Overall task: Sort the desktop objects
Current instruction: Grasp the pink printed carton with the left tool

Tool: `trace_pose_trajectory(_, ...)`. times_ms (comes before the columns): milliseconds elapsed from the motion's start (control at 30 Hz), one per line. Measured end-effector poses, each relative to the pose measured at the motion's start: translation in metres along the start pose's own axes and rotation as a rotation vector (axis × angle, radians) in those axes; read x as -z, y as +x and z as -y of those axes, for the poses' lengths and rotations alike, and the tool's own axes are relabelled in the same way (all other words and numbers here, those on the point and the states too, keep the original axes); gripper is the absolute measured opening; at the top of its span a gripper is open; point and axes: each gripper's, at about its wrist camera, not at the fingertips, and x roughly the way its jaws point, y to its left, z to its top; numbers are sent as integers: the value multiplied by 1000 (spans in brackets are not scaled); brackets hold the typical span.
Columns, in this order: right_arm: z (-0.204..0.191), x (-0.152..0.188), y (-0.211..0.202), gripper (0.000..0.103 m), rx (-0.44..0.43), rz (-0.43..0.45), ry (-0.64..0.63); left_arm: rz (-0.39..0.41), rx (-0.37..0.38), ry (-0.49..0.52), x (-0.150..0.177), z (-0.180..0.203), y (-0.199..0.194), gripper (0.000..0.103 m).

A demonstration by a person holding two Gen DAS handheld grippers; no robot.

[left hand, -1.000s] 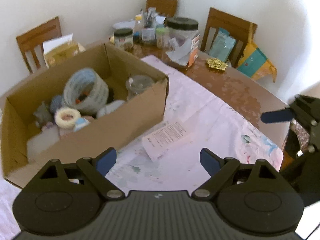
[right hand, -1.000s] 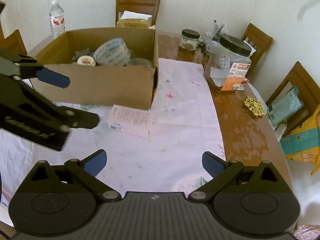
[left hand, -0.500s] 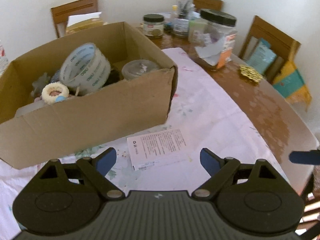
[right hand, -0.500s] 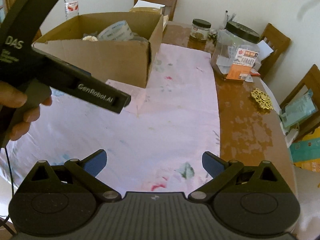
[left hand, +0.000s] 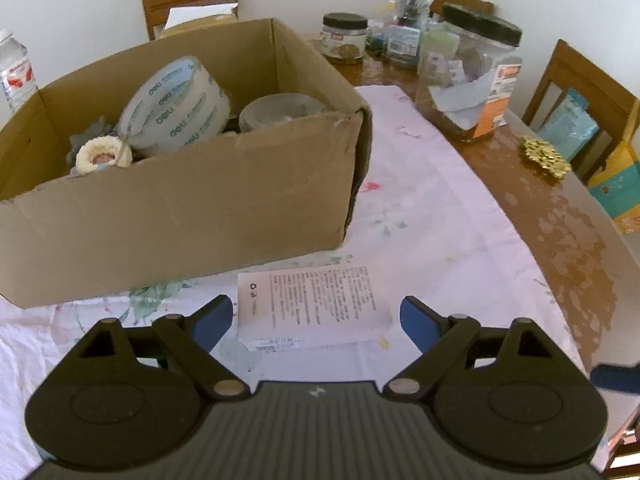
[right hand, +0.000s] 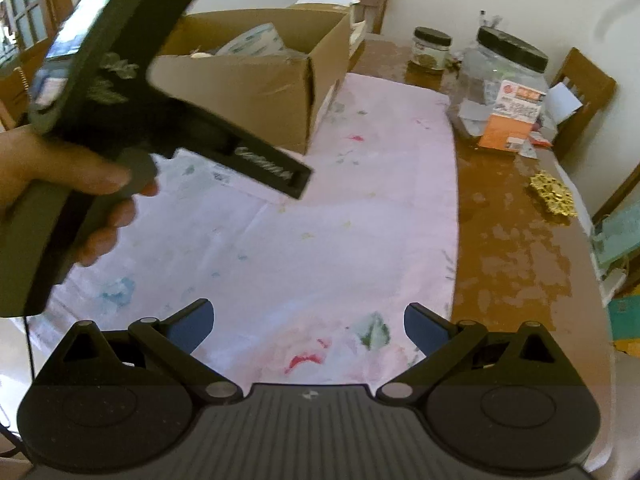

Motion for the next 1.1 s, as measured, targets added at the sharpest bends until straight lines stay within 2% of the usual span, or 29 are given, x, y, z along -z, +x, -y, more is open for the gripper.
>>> trace_pose_trajectory(233, 0, 3, 1, 103, -14, -3, -5, -1, -22, -9, 2, 3, 7, 90)
trace_pose_trajectory(333, 3, 5, 2, 103, -11, -8, 2, 0, -23, -5, 1, 3, 8, 86)
trace_pose_trajectory(367, 4, 5, 2, 103, -11, -9, 5, -4, -17, -5, 1, 2, 9, 82)
trace_pose_trajectory(567, 4, 7, -2, 103, -7, -6, 8, -3, -11, -4, -1, 1, 6, 81)
trace_pose_trajectory(1100, -2, -3, -21, 103, 11, 46, -13, 74, -3, 1, -18, -8, -45, 81)
